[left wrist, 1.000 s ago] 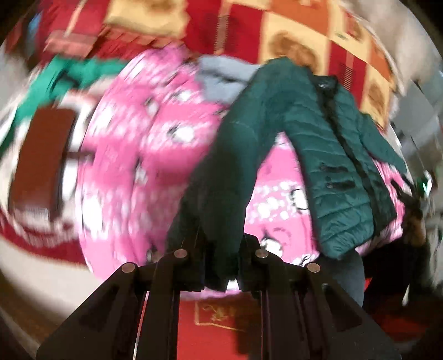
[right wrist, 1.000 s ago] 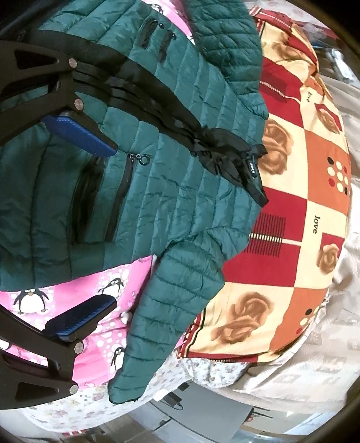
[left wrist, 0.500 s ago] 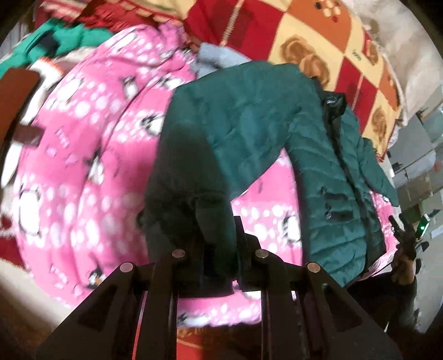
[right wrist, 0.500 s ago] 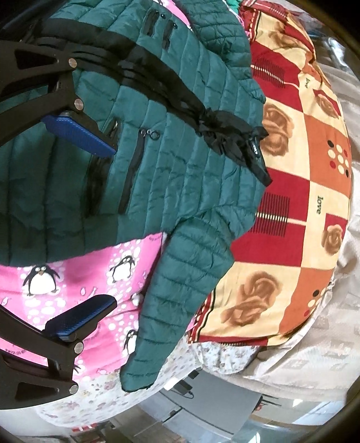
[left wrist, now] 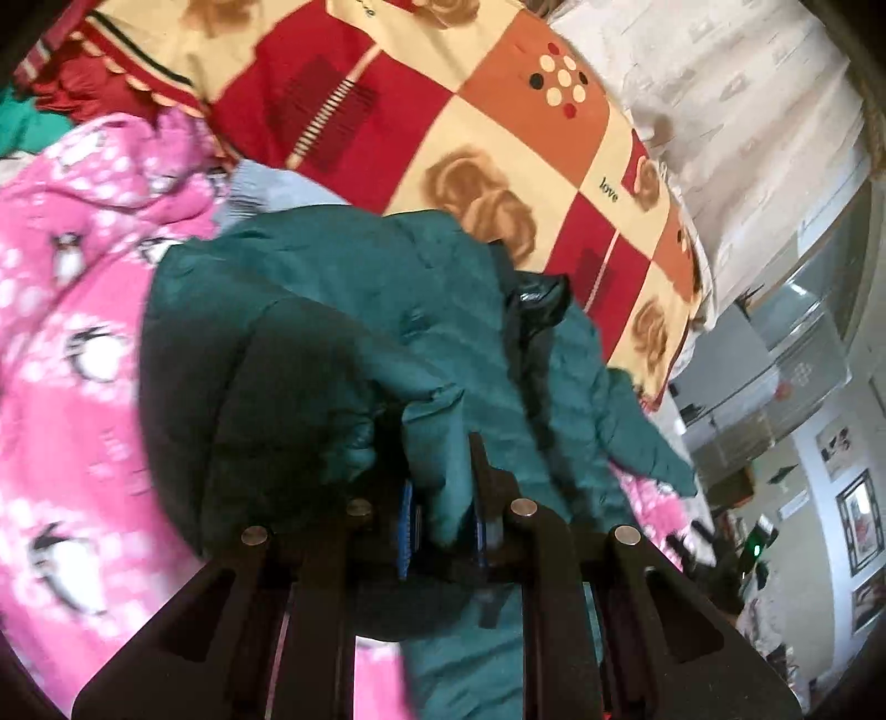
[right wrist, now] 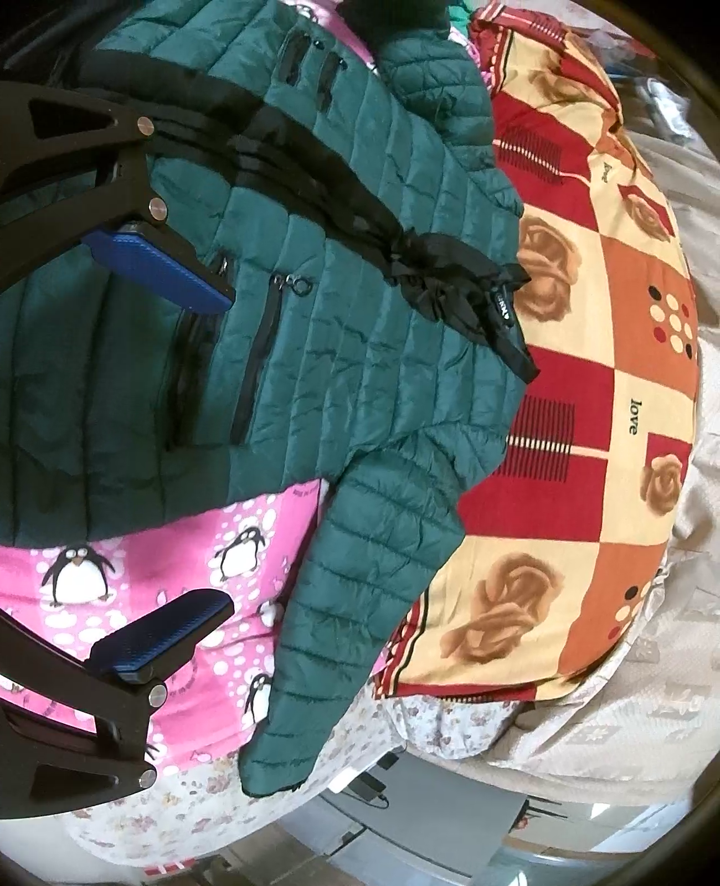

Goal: Fold large clothes

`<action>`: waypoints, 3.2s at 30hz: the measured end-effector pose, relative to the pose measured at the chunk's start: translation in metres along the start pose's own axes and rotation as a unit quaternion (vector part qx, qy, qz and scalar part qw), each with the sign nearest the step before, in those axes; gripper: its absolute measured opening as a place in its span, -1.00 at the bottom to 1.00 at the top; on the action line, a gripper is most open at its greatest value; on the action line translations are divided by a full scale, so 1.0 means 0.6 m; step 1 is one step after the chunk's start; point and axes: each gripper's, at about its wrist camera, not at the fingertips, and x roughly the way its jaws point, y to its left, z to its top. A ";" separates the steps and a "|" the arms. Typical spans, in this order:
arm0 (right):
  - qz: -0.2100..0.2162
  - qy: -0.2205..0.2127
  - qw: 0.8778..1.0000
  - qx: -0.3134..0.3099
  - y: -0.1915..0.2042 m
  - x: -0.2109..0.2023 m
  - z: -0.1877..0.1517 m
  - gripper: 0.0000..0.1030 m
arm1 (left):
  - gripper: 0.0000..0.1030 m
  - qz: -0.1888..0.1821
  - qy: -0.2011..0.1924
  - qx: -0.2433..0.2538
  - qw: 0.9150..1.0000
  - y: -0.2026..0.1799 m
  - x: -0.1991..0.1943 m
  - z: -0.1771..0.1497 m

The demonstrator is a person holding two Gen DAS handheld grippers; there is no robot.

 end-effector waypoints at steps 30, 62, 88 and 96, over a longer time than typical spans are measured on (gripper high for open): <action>0.002 0.015 1.000 0.010 -0.058 -0.004 -0.032 0.92 | -0.73 -0.056 0.068 0.115 0.989 -0.266 0.439 -0.022; -0.058 0.073 0.986 0.141 -0.237 0.082 -0.091 0.92 | -0.23 -0.075 0.156 0.180 0.968 -0.449 0.714 -0.023; 0.080 -0.036 0.994 0.071 -0.004 0.203 0.169 0.85 | 0.69 0.207 -0.150 0.040 0.966 -0.125 0.369 0.103; 0.141 0.045 0.988 0.051 0.072 0.392 0.205 0.86 | 0.88 0.216 -0.090 -0.042 0.971 -0.049 0.413 0.098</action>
